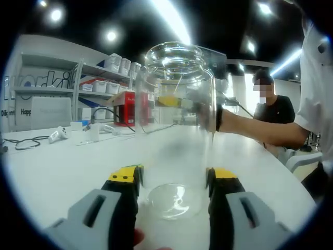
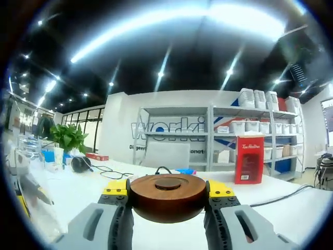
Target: Clamp the coffee can twist off the lid put the lid on the table pick up the lid cover the can tighten the lid
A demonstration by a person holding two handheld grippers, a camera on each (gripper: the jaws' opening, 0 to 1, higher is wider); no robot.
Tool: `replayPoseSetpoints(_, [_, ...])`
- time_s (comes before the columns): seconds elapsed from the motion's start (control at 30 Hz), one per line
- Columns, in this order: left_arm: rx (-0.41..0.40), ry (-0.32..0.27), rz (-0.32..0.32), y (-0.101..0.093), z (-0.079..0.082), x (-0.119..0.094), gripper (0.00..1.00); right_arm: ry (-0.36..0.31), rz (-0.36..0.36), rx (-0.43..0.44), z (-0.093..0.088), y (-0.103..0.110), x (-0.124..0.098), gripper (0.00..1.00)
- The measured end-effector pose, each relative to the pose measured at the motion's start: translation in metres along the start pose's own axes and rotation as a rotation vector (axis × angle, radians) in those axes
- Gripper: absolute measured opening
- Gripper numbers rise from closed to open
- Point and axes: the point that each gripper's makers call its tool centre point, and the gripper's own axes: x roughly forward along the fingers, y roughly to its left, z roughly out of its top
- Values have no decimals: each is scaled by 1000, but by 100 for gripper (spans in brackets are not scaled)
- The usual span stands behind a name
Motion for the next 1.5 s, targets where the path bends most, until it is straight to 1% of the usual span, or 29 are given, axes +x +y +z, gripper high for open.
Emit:
replayPoseSetpoints(0.2, [0, 0, -1, 0, 0, 0, 43, 33, -43, 19, -19, -4, -4, 48])
replayPoseSetpoints(0.27, [0, 0, -1, 0, 0, 0, 43, 47, -60, -9, -23, -7, -5, 48])
replayPoseSetpoints(0.3, [0, 0, -1, 0, 0, 0, 43, 49, -63, 3, -25, -7, -6, 48])
replayPoseSetpoints(0.5, [0, 0, -3, 1, 0, 0, 43, 70, -53, 22, -38, -2, -9, 48])
replayPoseSetpoints(0.63, [0, 0, -5, 0, 0, 0, 43, 99, -57, 32, -49, -2, -10, 48])
replayPoseSetpoints(0.67, [0, 0, -5, 0, 0, 0, 43, 112, -62, 20, -53, -2, -10, 48])
replayPoseSetpoints(0.9, [0, 0, -7, 0, 0, 0, 43, 155, -60, 17, -68, 0, -8, 48])
replayPoseSetpoints(1.0, [0, 0, -8, 0, 0, 0, 43, 168, -67, 7, -73, -1, -8, 48])
replayPoseSetpoints(1.1, [-1, 0, -9, 0, 0, 0, 43, 172, -79, 3, -74, -3, -8, 48])
replayPoseSetpoints(1.2, [0, 0, -9, 0, 0, 0, 43, 194, -84, -16, -79, -2, -7, 48])
replayPoseSetpoints(1.37, [0, 0, -9, 0, 0, 0, 43, 218, -83, -5, -86, -5, -7, 48])
replayPoseSetpoints(1.5, [0, 0, -12, 0, 0, 0, 43, 232, -81, -15, -90, -5, -6, 48])
